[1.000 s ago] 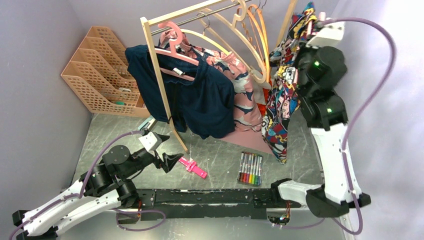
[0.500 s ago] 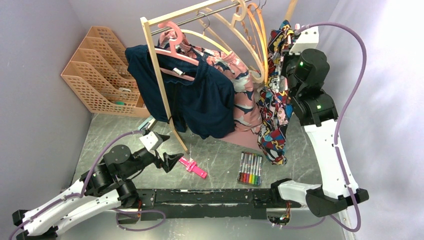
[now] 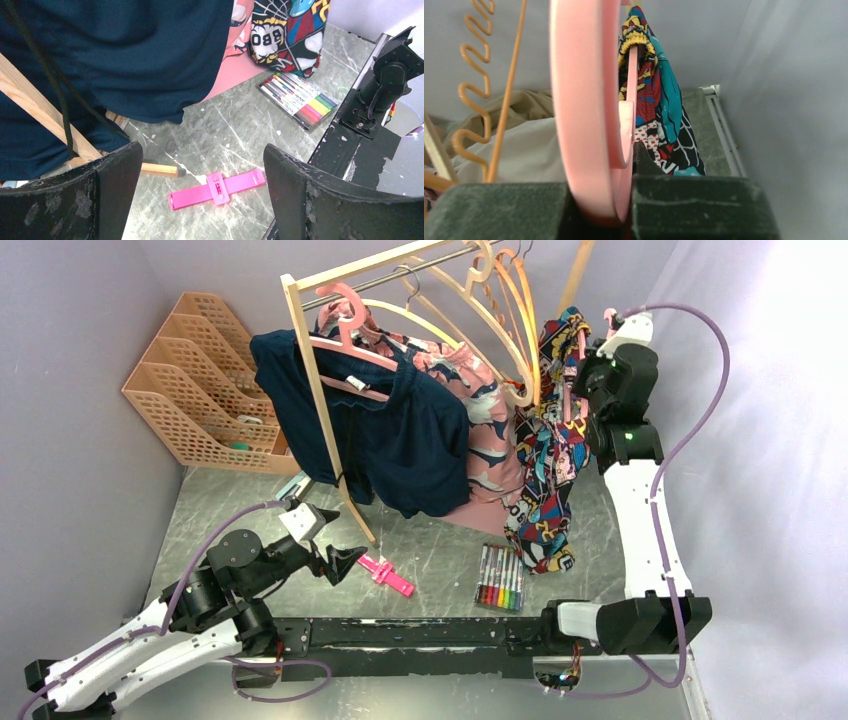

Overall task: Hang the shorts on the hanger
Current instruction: Place the hanger at the clothesline.

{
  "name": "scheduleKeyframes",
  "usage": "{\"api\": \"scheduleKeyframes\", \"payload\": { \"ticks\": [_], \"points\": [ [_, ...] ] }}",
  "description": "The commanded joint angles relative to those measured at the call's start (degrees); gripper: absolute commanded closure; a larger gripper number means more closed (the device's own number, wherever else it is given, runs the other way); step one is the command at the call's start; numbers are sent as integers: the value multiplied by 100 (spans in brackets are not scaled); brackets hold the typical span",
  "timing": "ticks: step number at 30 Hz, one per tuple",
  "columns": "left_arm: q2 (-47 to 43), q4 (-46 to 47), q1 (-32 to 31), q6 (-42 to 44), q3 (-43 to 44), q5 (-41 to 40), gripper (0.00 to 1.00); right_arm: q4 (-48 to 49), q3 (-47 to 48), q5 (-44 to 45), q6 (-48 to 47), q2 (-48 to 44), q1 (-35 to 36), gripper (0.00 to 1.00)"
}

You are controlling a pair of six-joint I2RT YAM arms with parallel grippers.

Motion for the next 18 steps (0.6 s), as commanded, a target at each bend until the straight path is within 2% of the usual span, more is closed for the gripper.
{"api": "scheduleKeyframes", "payload": {
  "ticks": [1, 5, 8, 12, 18],
  "points": [
    [-19, 71, 45, 25, -22, 70, 6, 1853, -809, -968, 467, -362, -477, 100],
    [-27, 76, 48, 25, -22, 51, 6, 2706, -1155, -1634, 880, -304, -910, 100],
    [-28, 73, 48, 25, -22, 36, 6, 3320, -1305, -2067, 1086, -211, -966, 100],
    [-47, 72, 57, 9, -22, -18, 6, 3610, -927, -2561, 1249, 144, -993, 100],
    [-114, 61, 74, 10, -40, -135, 6, 3449, -50, -3098, 1678, 579, -993, 100]
  ]
}}
